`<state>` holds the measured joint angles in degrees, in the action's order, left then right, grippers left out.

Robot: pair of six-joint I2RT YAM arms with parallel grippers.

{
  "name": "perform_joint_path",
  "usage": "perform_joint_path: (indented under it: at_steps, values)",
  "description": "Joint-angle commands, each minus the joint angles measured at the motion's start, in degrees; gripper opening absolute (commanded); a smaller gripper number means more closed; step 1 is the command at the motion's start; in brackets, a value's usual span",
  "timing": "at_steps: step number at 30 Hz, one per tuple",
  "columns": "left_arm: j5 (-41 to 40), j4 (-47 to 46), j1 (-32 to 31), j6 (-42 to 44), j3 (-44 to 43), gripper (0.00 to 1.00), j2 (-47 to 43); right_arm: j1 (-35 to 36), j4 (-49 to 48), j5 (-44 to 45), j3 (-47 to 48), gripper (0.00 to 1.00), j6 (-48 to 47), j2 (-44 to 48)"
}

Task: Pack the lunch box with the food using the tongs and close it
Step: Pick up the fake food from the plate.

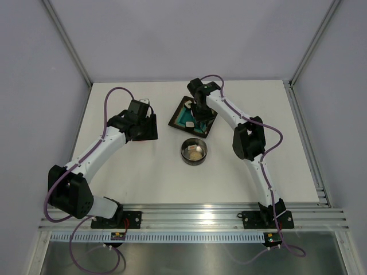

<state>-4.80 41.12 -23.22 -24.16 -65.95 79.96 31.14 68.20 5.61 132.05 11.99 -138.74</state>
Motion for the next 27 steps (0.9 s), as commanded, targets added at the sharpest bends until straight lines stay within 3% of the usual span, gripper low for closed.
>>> perform_joint_path:
  at_steps: [1, 11, 20, 22, 27]
  values:
    - [-1.35, -0.61, 0.37, 0.52, -1.20, 0.61, 0.02, 0.42, -1.50, 1.78, 2.77, 0.46, -1.27, -0.66]
    - [-1.71, -0.34, 0.28, 0.26, -1.11, 0.61, -0.33, 0.51, -1.94, 1.34, 4.54, 0.44, -1.97, -2.24]
    - [-1.53, -0.43, 0.28, -0.01, -0.67, 0.61, -0.69, 0.51, -3.42, 0.46, -1.34, 0.20, -1.71, 3.98]
    - [-1.44, -0.52, 0.28, 0.08, -0.58, 0.61, -0.77, 0.68, -4.04, 0.81, -4.15, 0.10, -1.71, 6.53]
    - [-1.27, -0.61, 0.28, 0.08, -0.40, 0.61, -0.95, 1.12, -5.36, 0.99, -9.61, 0.02, -1.35, 11.73]
